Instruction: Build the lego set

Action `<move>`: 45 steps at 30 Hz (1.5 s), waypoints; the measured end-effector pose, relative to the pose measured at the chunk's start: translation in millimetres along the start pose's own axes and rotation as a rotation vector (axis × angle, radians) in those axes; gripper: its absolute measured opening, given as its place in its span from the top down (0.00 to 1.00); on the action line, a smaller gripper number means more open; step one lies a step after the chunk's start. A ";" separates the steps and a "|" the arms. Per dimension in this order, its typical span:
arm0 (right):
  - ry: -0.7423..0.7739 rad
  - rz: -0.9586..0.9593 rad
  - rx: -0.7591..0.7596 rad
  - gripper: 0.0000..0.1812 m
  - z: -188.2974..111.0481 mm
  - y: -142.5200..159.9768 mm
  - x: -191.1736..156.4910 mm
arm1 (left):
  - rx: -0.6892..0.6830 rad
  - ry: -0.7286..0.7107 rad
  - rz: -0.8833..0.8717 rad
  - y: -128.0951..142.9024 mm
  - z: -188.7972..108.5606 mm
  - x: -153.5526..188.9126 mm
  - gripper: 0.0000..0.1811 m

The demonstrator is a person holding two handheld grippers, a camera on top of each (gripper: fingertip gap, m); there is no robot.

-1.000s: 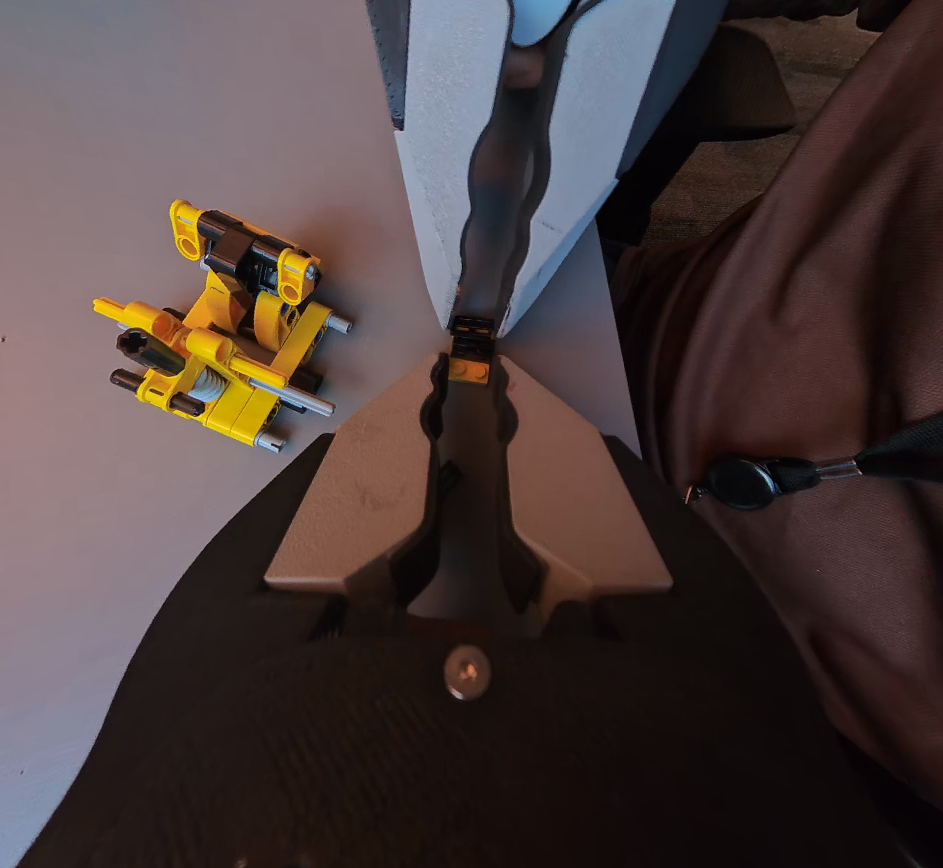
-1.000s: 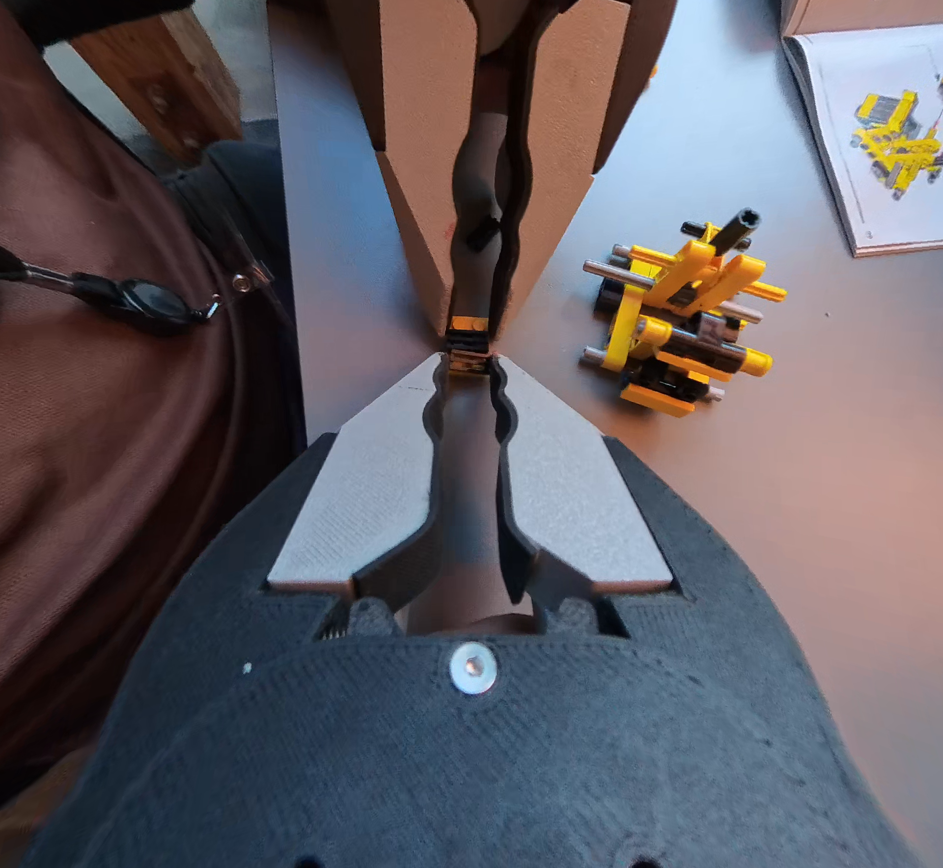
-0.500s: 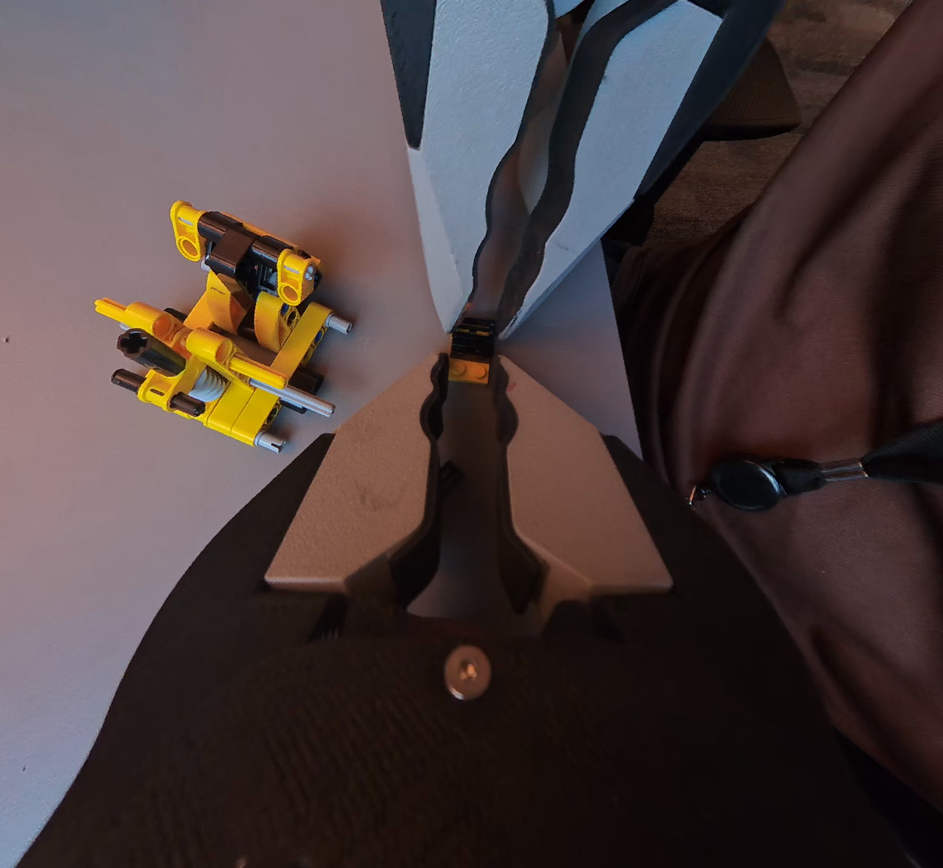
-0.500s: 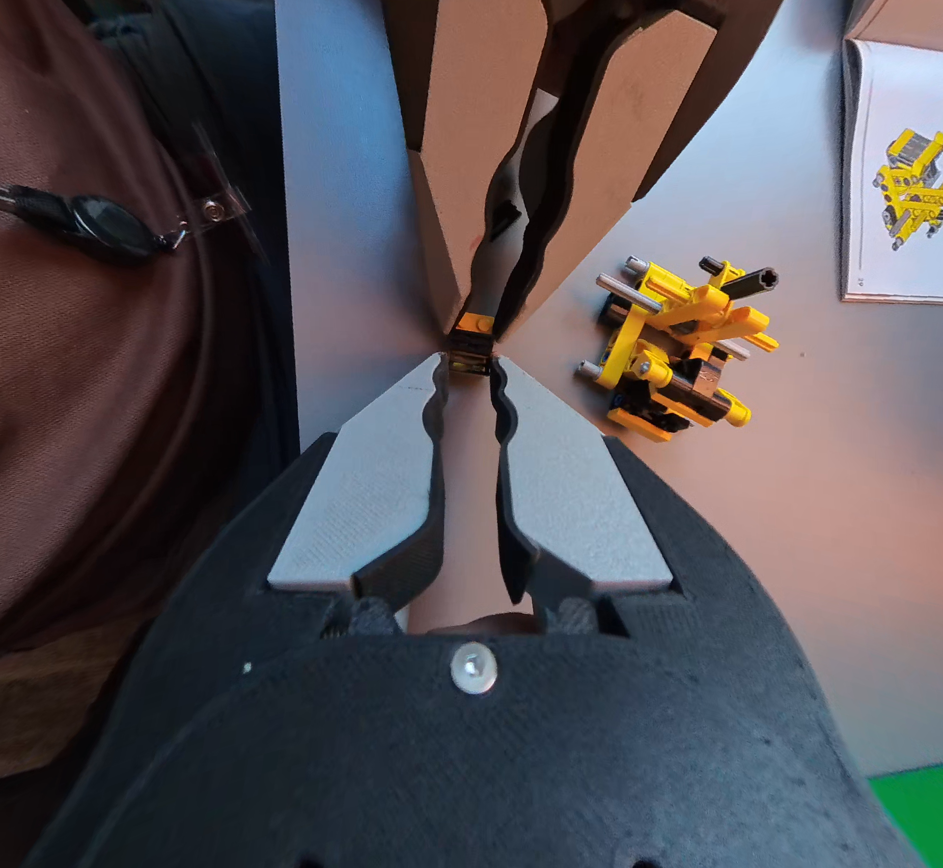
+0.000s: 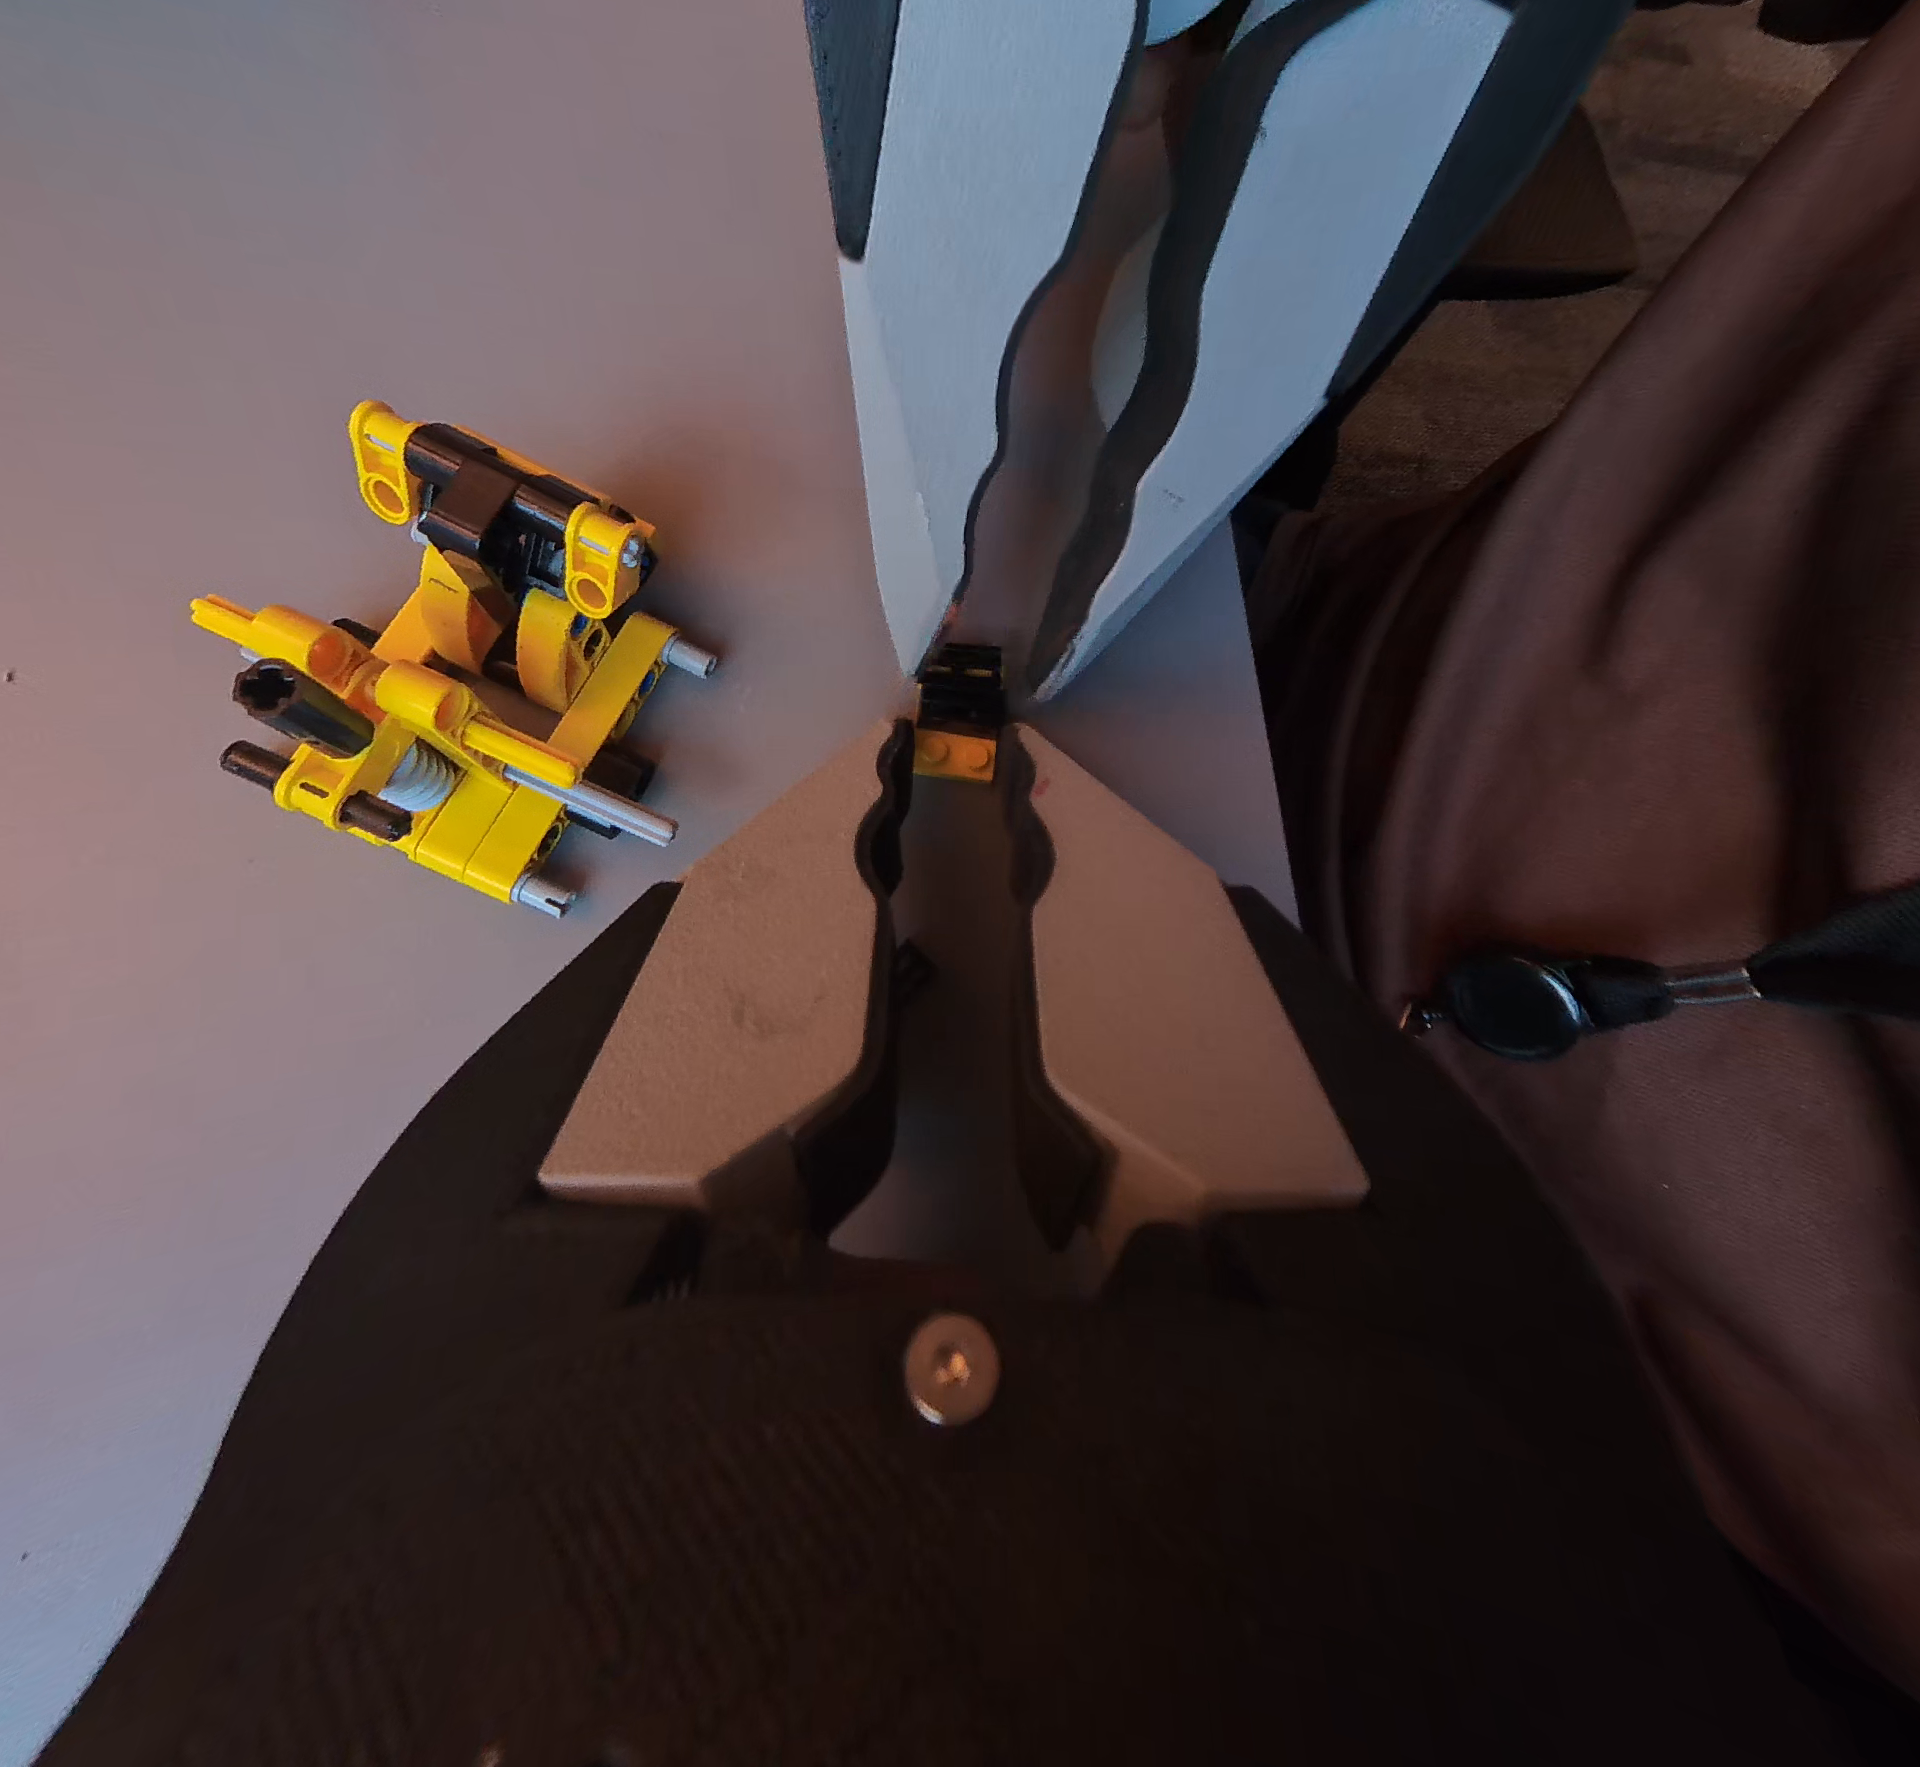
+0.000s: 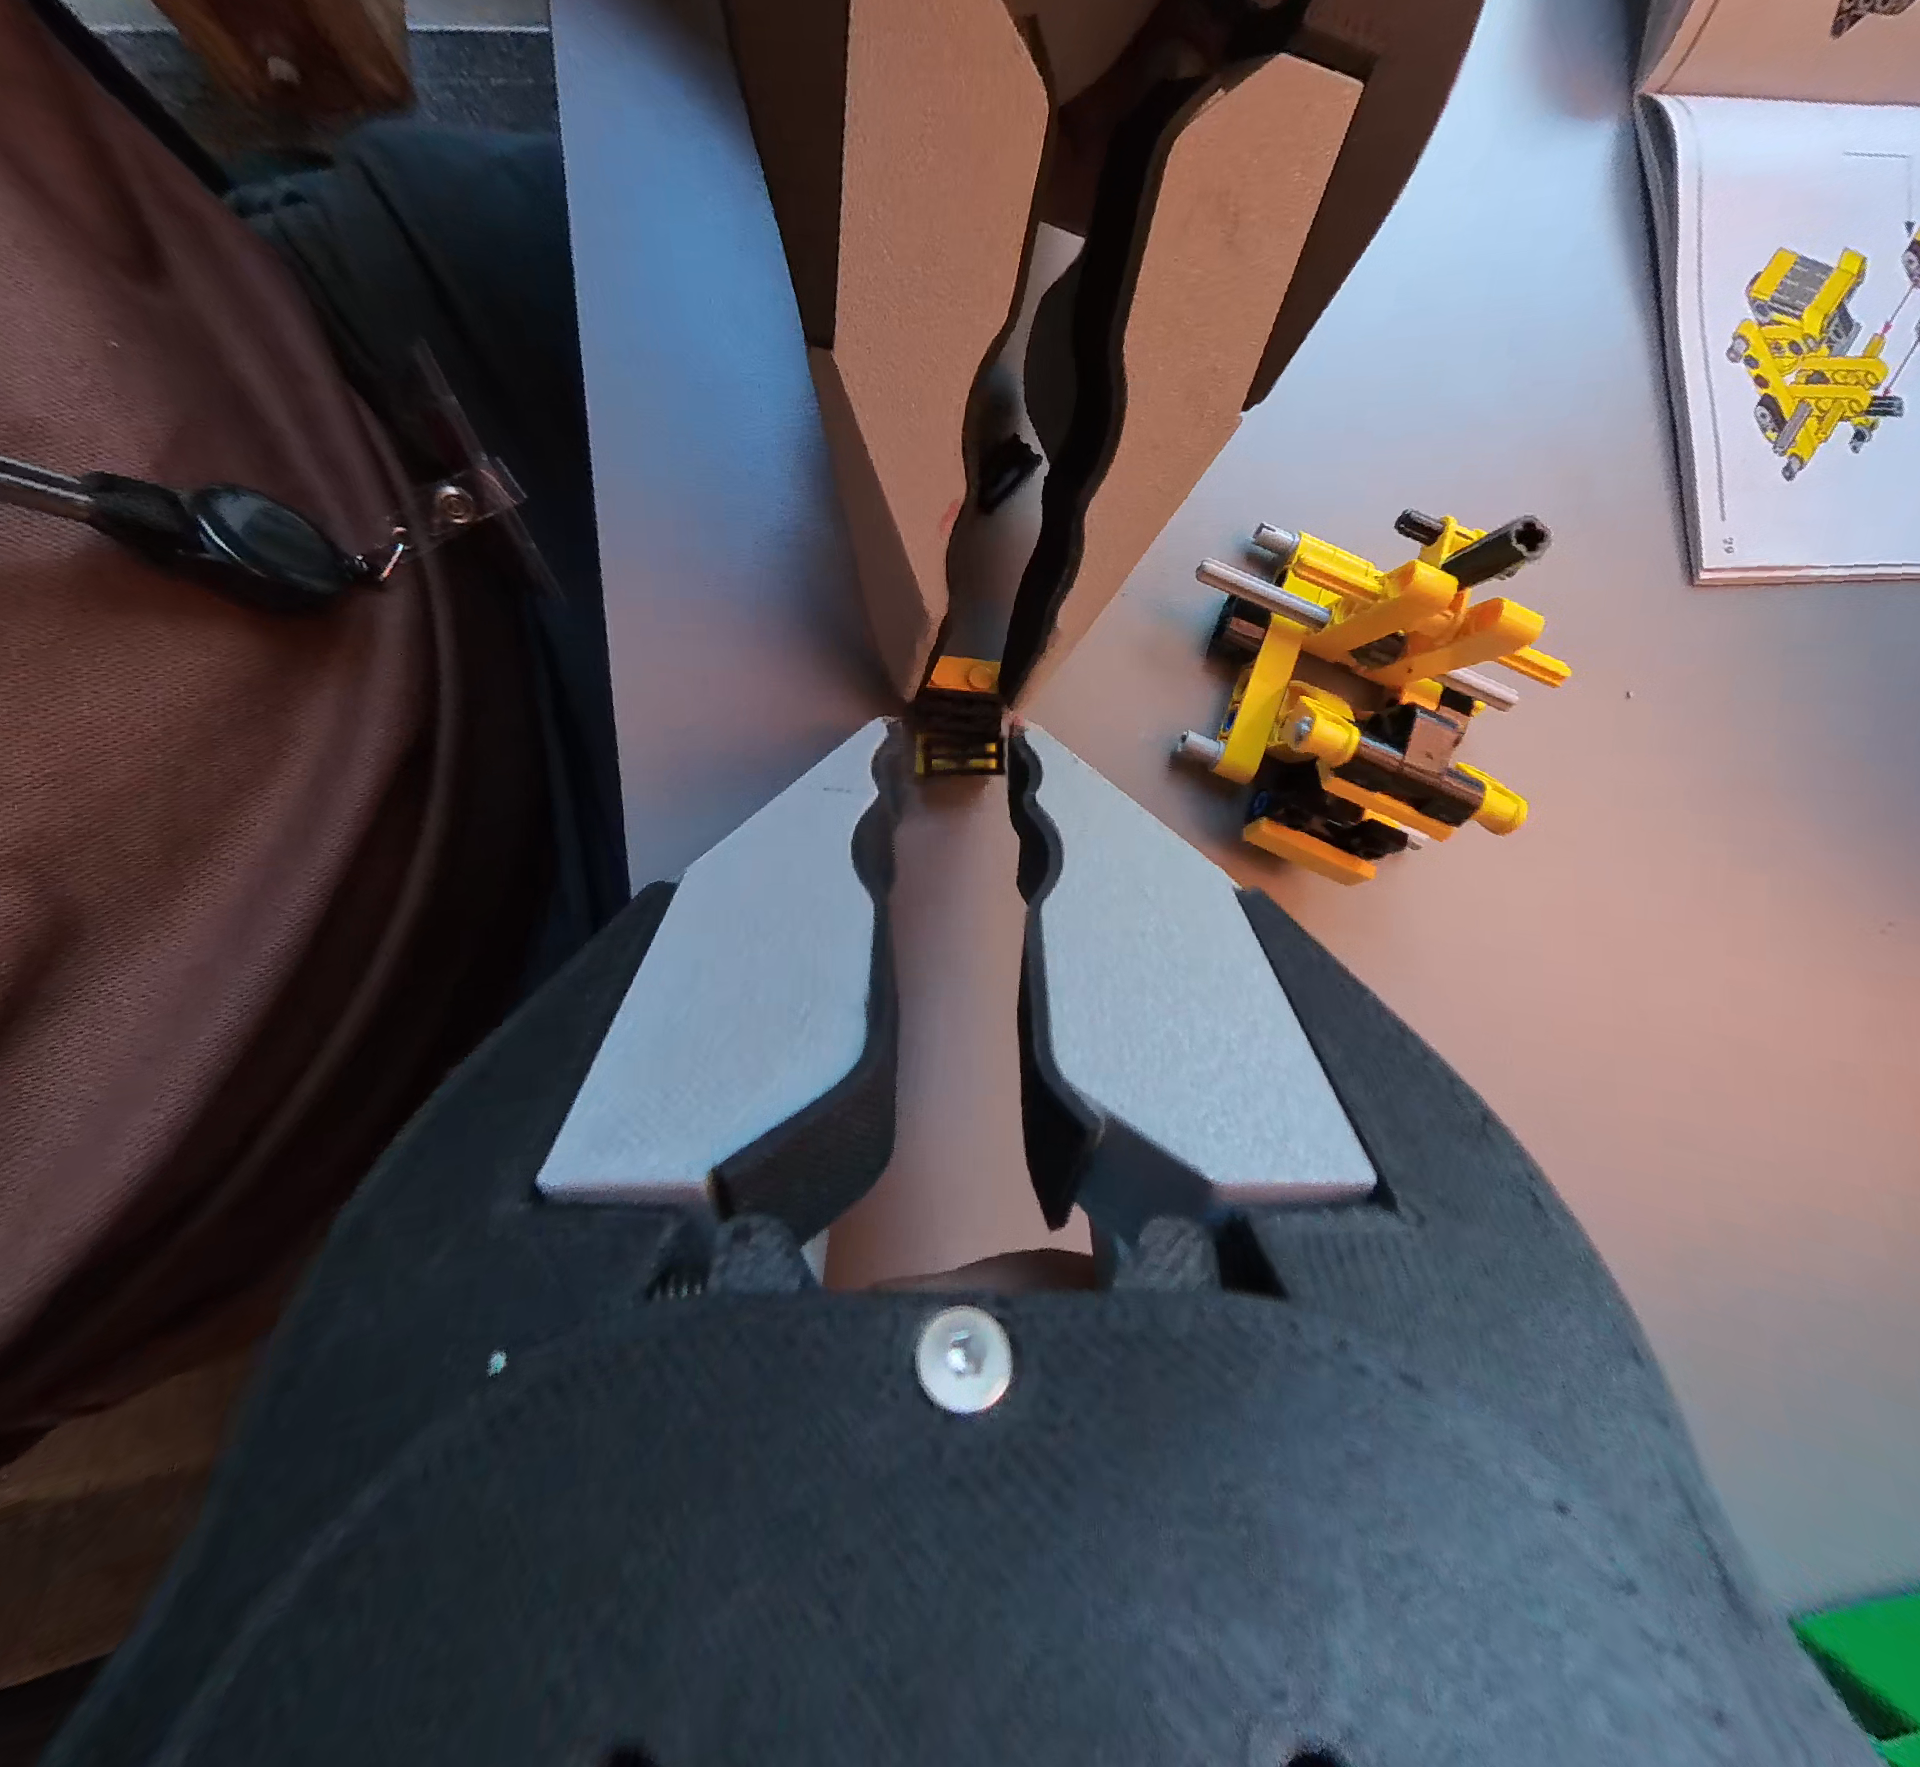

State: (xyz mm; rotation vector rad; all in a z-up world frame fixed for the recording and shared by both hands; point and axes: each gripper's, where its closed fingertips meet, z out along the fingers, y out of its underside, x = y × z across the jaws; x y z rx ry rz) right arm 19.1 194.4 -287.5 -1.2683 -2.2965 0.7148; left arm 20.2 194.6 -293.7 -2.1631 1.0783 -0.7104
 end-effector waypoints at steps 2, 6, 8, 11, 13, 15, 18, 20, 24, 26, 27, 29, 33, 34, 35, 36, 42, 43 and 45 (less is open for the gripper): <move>0.004 0.012 0.010 0.91 -2.8 1.6 1.9 | 0.000 0.000 0.000 0.0 0.0 -0.1 0.93; -0.019 0.043 0.044 0.91 -4.7 2.8 1.4 | 0.000 0.001 0.000 -0.1 0.1 0.0 0.93; -0.026 0.033 0.046 0.93 -2.5 3.9 -0.1 | 0.000 0.001 0.000 -0.2 0.1 0.0 0.93; -0.030 0.031 0.049 0.93 0.0 5.0 -0.4 | 0.000 0.001 -0.001 -0.1 0.1 0.1 0.93; -0.033 0.035 0.053 0.95 -0.3 4.8 0.1 | 0.000 0.001 -0.001 -0.2 0.1 0.1 0.93; -0.037 0.038 0.057 0.95 -0.8 4.2 -0.6 | 0.000 -0.001 0.001 -0.2 0.2 0.0 0.93; -0.033 0.036 0.060 0.96 -2.3 2.2 -0.6 | 0.000 -0.002 0.001 -0.2 0.2 0.1 0.93; -0.040 0.037 0.069 0.95 -4.3 -0.7 -2.0 | 0.000 -0.003 0.002 -0.3 0.1 0.1 0.93; -0.031 0.043 0.070 0.94 -7.6 1.8 3.2 | 0.000 -0.002 0.002 -0.3 0.1 0.1 0.93; -0.046 0.069 0.075 0.93 -6.8 5.8 5.5 | 0.000 -0.003 0.002 -0.3 0.2 0.1 0.93; -0.064 0.082 0.082 0.92 -6.0 6.8 4.7 | 0.000 -0.003 0.003 -0.3 0.2 0.1 0.93; -0.097 0.093 0.093 0.91 -4.2 7.9 0.7 | 0.000 -0.003 0.002 -0.3 0.1 0.0 0.93; -0.093 0.068 0.092 0.92 -1.5 9.1 -1.9 | 0.000 -0.002 0.001 -0.4 0.1 0.1 0.93; -0.090 0.065 0.095 0.92 -1.3 8.6 -1.8 | 0.000 -0.002 0.002 -0.4 0.1 0.0 0.93; -0.088 0.062 0.098 0.92 -1.3 7.9 -1.5 | 0.000 -0.003 0.002 -0.4 0.1 0.0 0.93; -0.087 0.060 0.099 0.92 -1.3 7.4 -1.3 | 0.000 -0.003 0.002 -0.3 0.1 0.1 0.93; -0.079 0.044 0.090 0.94 -2.8 4.7 -1.6 | 0.000 -0.002 0.001 -0.4 0.1 0.1 0.93; -0.076 0.040 0.083 0.94 -2.2 5.2 -1.6 | 0.000 -0.002 0.001 -0.4 0.1 0.1 0.93; -0.071 0.034 0.070 0.93 -0.7 6.1 -1.9 | 0.000 -0.003 0.002 -0.4 0.1 0.1 0.93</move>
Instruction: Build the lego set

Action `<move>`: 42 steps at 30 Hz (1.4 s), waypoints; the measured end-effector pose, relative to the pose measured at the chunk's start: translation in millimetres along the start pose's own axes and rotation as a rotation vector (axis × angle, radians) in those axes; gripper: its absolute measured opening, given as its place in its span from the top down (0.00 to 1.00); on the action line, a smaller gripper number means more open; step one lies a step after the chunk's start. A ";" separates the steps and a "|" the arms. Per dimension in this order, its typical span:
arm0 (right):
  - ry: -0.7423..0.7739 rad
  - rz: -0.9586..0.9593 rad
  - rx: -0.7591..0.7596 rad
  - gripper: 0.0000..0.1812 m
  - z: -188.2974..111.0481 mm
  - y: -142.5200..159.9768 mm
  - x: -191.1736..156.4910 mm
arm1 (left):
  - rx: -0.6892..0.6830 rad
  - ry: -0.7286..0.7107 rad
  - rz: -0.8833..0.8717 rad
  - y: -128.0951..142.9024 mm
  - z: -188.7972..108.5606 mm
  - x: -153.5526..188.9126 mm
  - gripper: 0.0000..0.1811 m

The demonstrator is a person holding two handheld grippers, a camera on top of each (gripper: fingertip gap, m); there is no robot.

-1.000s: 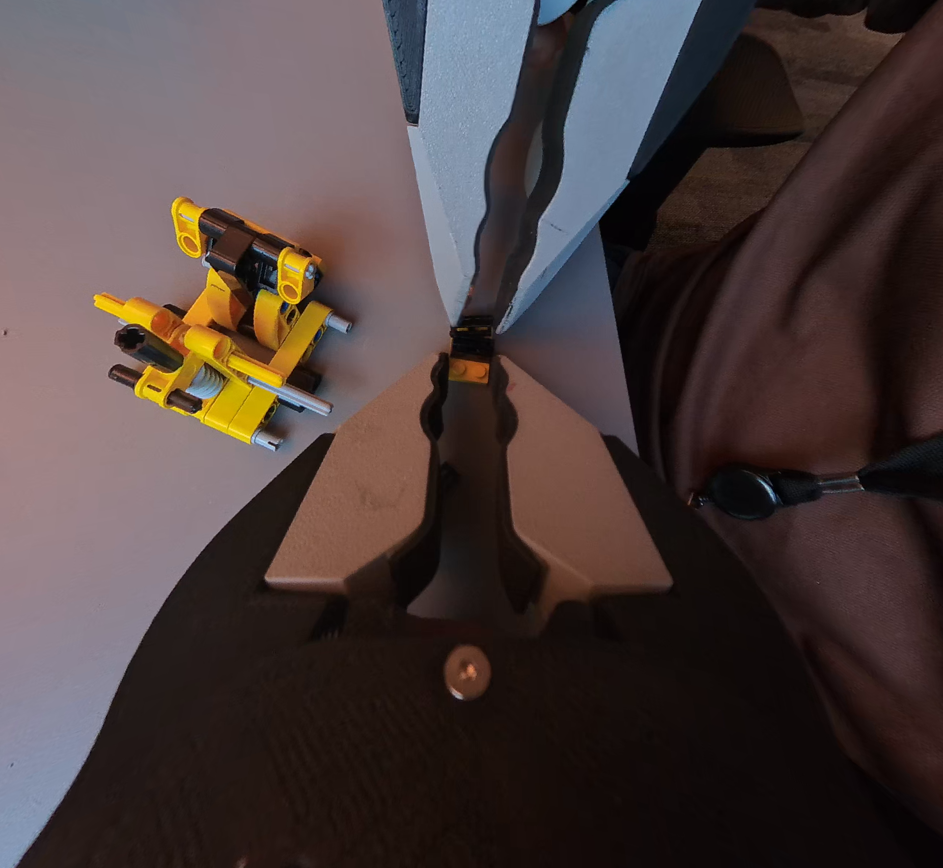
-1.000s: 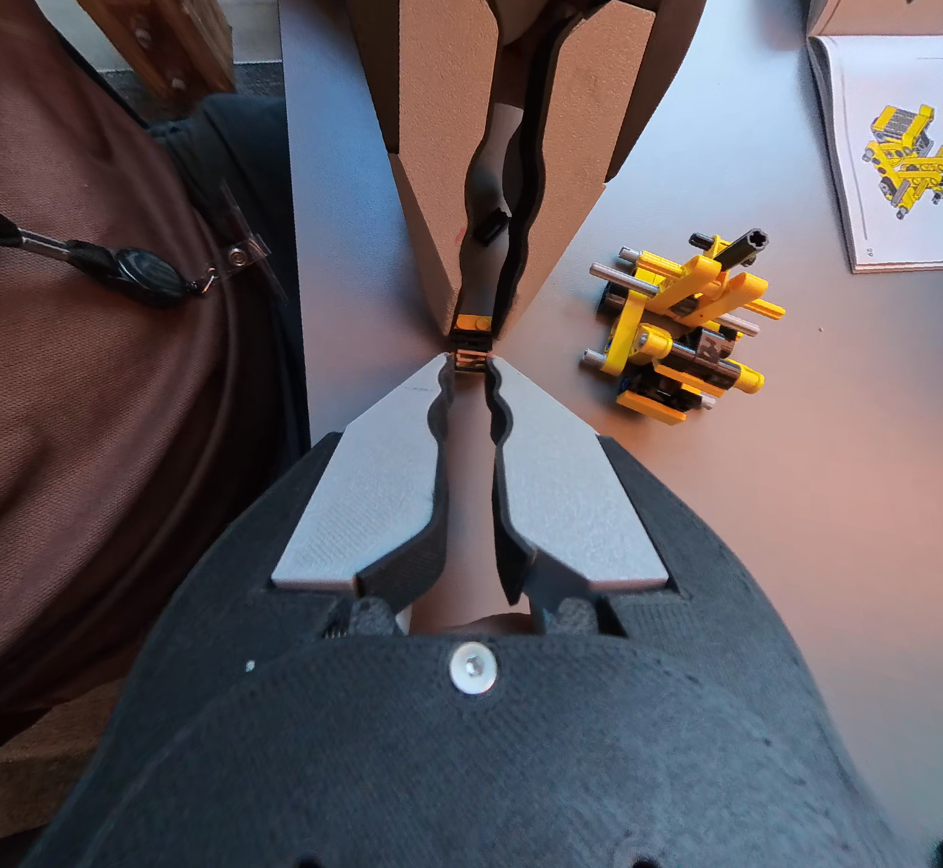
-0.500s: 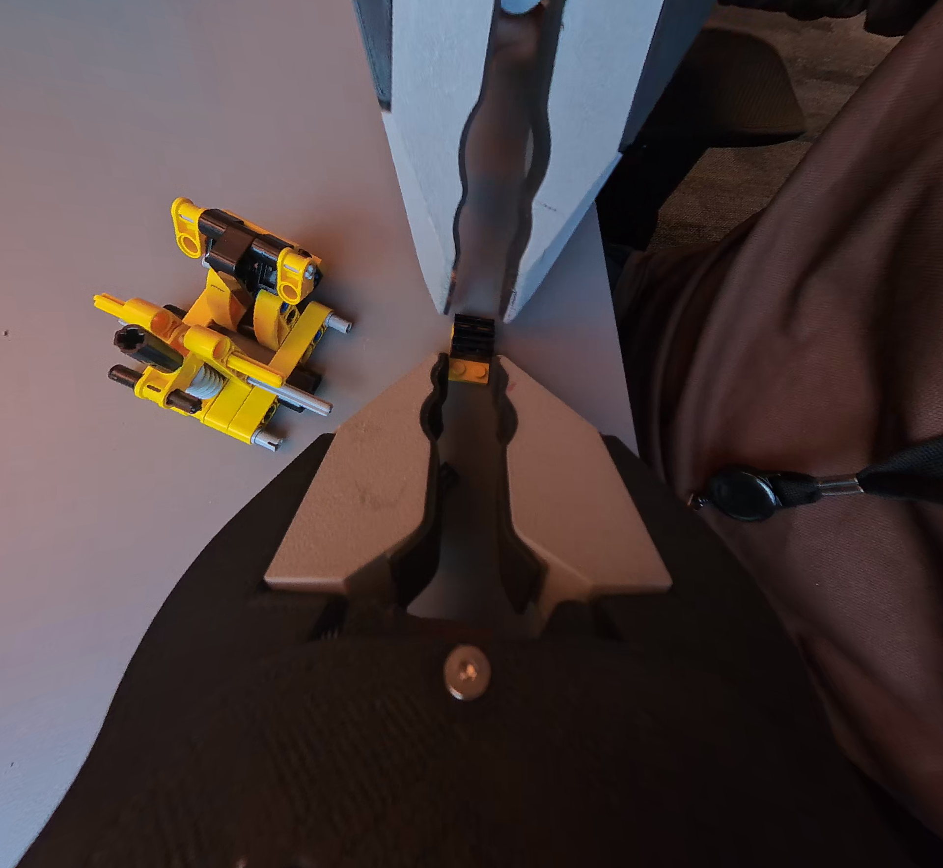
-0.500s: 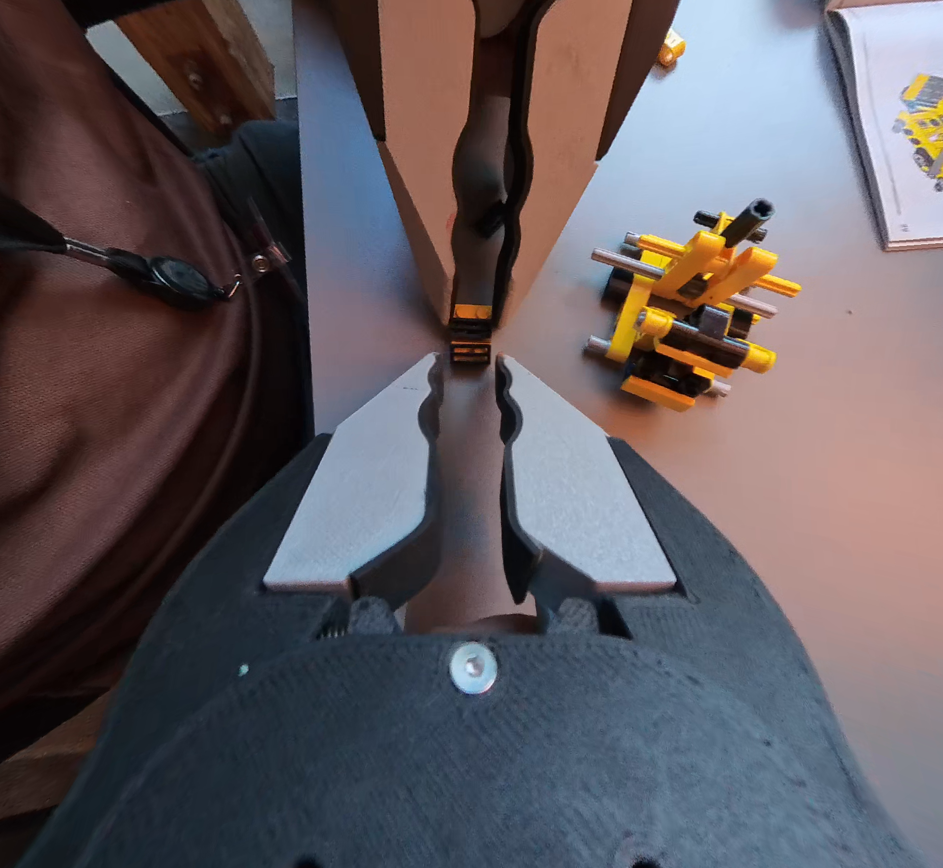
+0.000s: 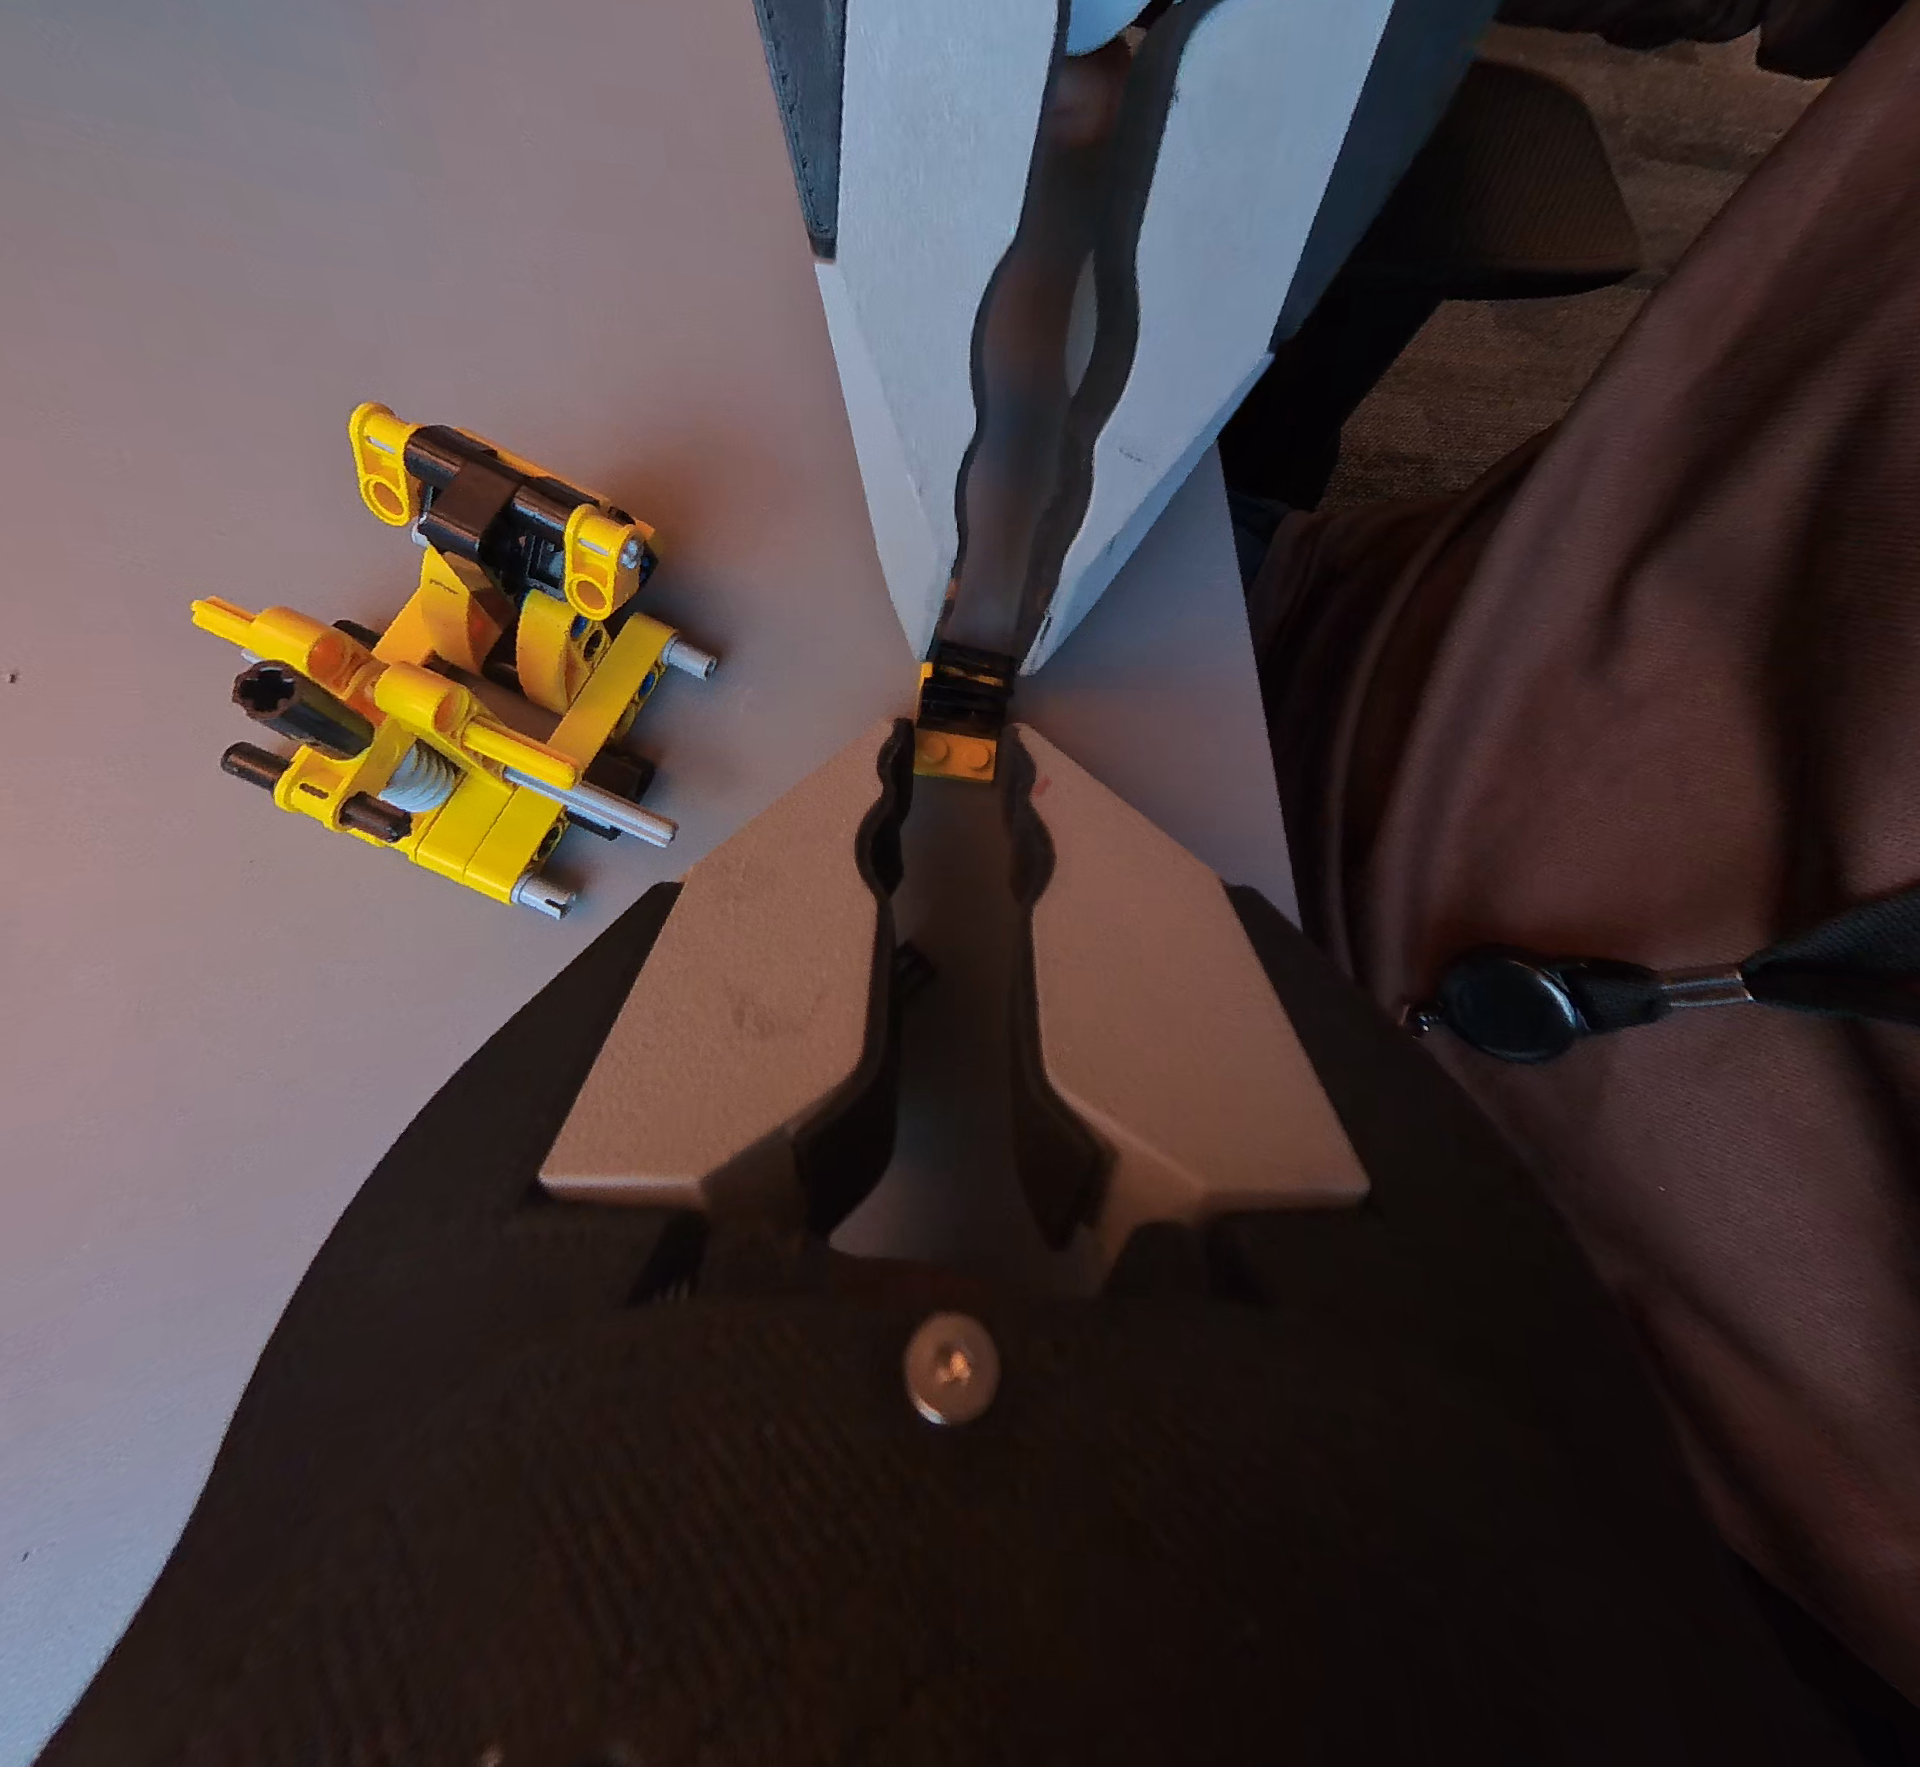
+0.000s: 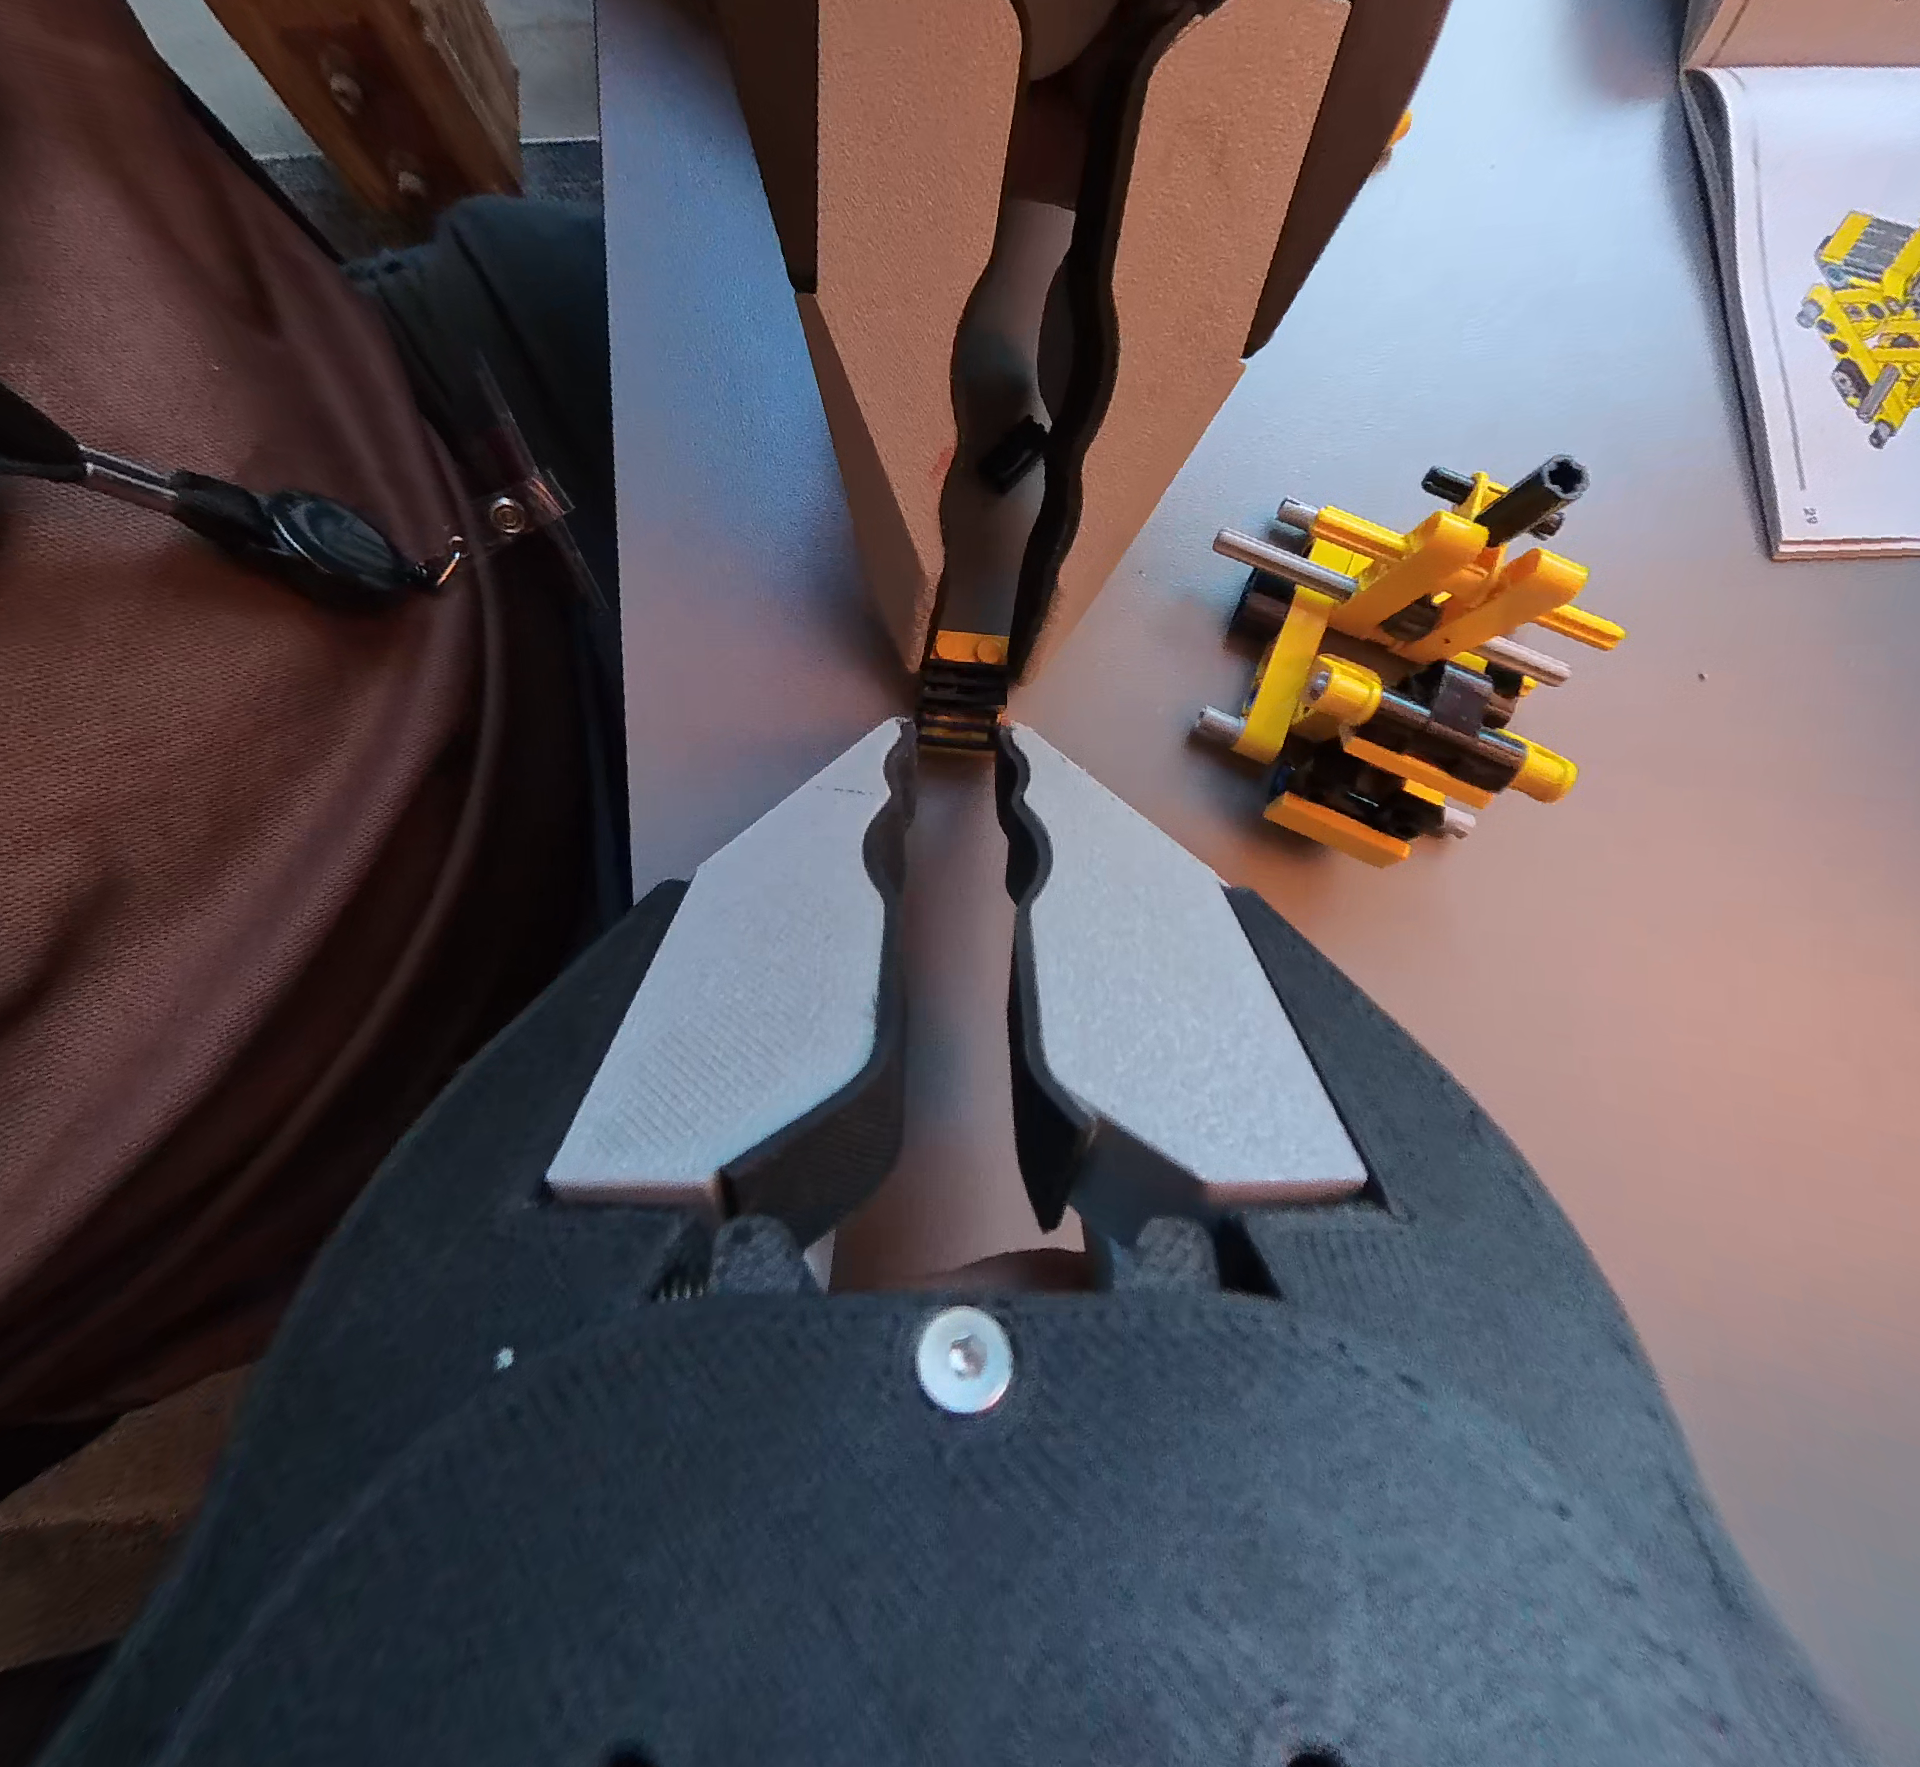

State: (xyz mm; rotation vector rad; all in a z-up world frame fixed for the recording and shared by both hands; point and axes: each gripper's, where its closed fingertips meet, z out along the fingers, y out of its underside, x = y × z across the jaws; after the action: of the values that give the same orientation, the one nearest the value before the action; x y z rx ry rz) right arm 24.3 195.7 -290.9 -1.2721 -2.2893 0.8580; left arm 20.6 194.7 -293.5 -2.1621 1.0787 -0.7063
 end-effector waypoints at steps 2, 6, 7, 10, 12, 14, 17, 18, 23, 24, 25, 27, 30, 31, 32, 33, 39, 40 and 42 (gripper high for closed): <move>0.002 0.008 -0.005 0.93 0.2 0.0 0.2 | 0.000 0.000 -0.002 -0.1 0.0 0.0 0.93; 0.004 0.007 -0.011 0.93 0.3 0.1 0.5 | 0.000 -0.002 0.000 0.0 0.0 0.1 0.93; 0.002 0.009 -0.013 0.93 0.4 0.1 0.5 | 0.000 -0.002 0.000 -0.1 0.1 0.1 0.93; -0.024 0.022 -0.008 0.93 0.7 0.1 0.5 | 0.000 -0.003 0.001 0.0 0.1 0.1 0.93; -0.060 0.038 -0.005 0.93 1.0 0.2 0.3 | 0.000 -0.004 0.002 0.0 0.1 0.1 0.93; -0.106 0.060 -0.009 0.94 1.4 0.4 0.4 | 0.000 -0.004 0.002 0.0 0.1 0.2 0.93; -0.159 0.087 -0.019 0.93 2.5 0.9 0.2 | 0.000 -0.003 0.003 0.3 -0.2 0.0 0.93; -0.163 0.078 -0.025 0.93 2.8 1.0 0.0 | 0.000 -0.003 0.002 0.4 -0.4 0.1 0.93; -0.188 0.080 -0.108 0.93 3.6 1.6 -0.2 | -0.002 -0.003 0.005 0.4 -0.2 0.1 0.93; -0.195 0.082 -0.139 0.93 3.8 1.7 -0.2 | -0.003 -0.005 0.007 0.3 -0.1 0.2 0.93; -0.197 0.082 -0.174 0.93 4.0 2.0 -0.1 | -0.003 -0.005 0.009 0.3 0.1 0.3 0.93; -0.192 0.065 -0.243 0.93 4.5 2.5 0.0 | -0.004 -0.006 0.010 0.3 0.2 0.3 0.93; -0.191 0.025 -0.328 0.94 5.1 3.3 0.1 | -0.005 -0.006 0.009 0.3 0.3 0.4 0.93; -0.194 0.014 -0.348 0.94 5.4 3.3 0.1 | -0.005 -0.007 0.012 0.3 0.3 0.6 0.93; -0.201 0.005 -0.365 0.94 5.6 3.3 0.3 | -0.006 -0.007 0.013 0.4 0.3 0.7 0.93; -0.209 -0.003 -0.375 0.94 5.9 3.1 0.4 | -0.006 -0.007 0.015 0.5 0.3 0.9 0.93; -0.224 -0.001 -0.209 0.93 9.3 -2.5 0.7 | -0.003 0.009 0.002 3.9 -3.6 0.7 0.93; -0.214 0.002 -0.169 0.93 9.0 -2.7 1.0 | -0.003 0.009 0.004 3.9 -3.6 0.7 0.93; -0.186 0.014 -0.101 0.93 7.4 -3.0 1.5 | -0.002 0.007 0.006 3.9 -3.5 0.6 0.93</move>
State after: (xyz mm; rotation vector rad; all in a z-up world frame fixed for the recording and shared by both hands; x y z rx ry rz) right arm 17.3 193.4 -294.3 -1.3006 -2.4997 0.9104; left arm 16.6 191.4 -293.9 -2.1591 1.0899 -0.7104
